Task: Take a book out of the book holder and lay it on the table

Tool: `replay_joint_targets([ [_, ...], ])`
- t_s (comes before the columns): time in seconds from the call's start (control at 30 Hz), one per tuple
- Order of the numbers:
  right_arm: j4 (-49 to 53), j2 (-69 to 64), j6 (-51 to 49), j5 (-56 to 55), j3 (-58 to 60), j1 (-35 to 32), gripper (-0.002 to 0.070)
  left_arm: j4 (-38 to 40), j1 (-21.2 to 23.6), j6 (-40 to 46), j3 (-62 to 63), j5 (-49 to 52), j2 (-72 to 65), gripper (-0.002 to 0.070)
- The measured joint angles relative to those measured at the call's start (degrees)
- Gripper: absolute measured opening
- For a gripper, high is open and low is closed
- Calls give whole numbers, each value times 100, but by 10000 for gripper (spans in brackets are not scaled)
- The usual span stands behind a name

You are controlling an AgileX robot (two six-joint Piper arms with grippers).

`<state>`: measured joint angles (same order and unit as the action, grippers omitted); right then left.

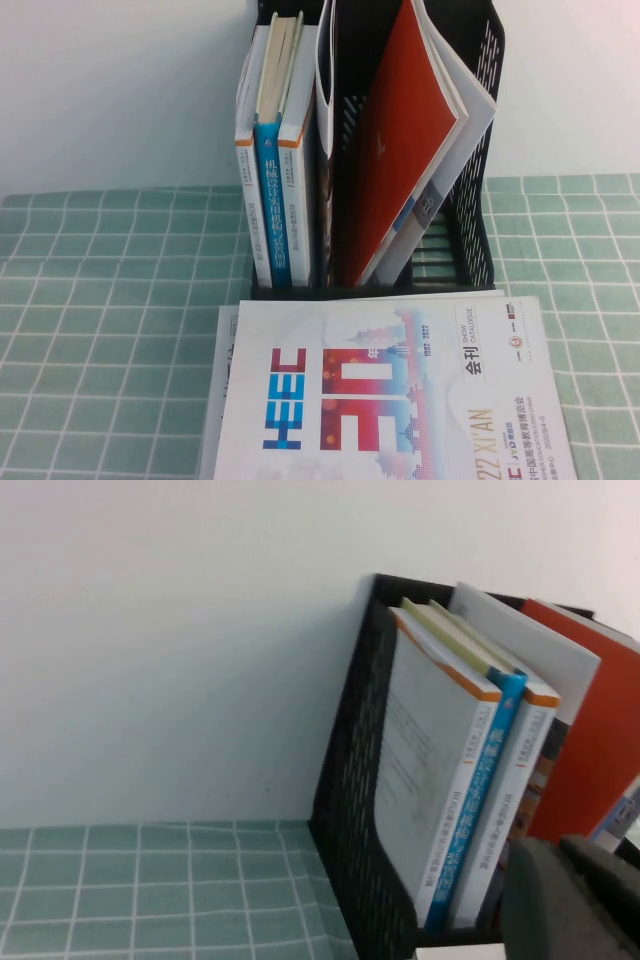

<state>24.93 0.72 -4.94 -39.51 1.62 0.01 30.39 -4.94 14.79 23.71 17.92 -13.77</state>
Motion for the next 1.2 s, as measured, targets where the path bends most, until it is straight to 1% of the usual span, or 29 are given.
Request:
replay_joint_targets([
  [0.1,-509,0,0,-307,0,0,-2,596,0,926,366,335,-379,-3],
  [0.17,-1104,0,0,-170,0,0,-2,1091,0,1557,599,547,-697,-3],
  [0.23,-1614,0,0,73,0,0,-2,1541,0,1994,805,698,-1059,-3],
  [0.3,-1907,0,-18,501,0,0,-2,1964,0,2313,1006,740,-1395,-3],
  [0.4,-2064,0,-130,1866,-231,0,-2,2318,0,2532,1340,753,-1931,-3],
  [0.47,-2089,0,-191,2901,-546,0,-2,2386,0,2543,1643,756,-2356,-2],
  [0.53,-2114,0,-191,3672,-848,0,-2,2354,0,2434,1913,778,-2817,-3],
  [0.63,-2125,0,-168,4558,-1169,0,-2,1904,0,1882,2390,844,-3420,-3],
  [0.73,-2136,-190,-131,5179,-1415,0,-2,724,0,633,2899,1069,-4028,-3],
  [0.8,-2148,-407,-108,5418,-1550,0,-2,-292,0,-398,3296,1512,-4471,-3],
  [0.87,-2238,-683,67,5558,-1664,0,-2,-979,-28,-961,3661,1959,-4847,-3],
  [0.93,-2493,-955,494,5628,-1761,0,-2,-1397,-186,-1224,3887,2244,-5228,-3],
  [1.03,-3408,-1430,1559,5679,-1900,0,-2,-1607,-769,-1380,4051,2351,-5511,-2],
  [1.13,-4924,-1979,3067,5707,-2039,0,-2,-1865,-1697,-1522,4111,2057,-5656,-2],
  [1.2,-6031,-2285,4232,5707,-2101,0,-2,-2209,-2391,-1878,4113,1691,-5800,-3],
])
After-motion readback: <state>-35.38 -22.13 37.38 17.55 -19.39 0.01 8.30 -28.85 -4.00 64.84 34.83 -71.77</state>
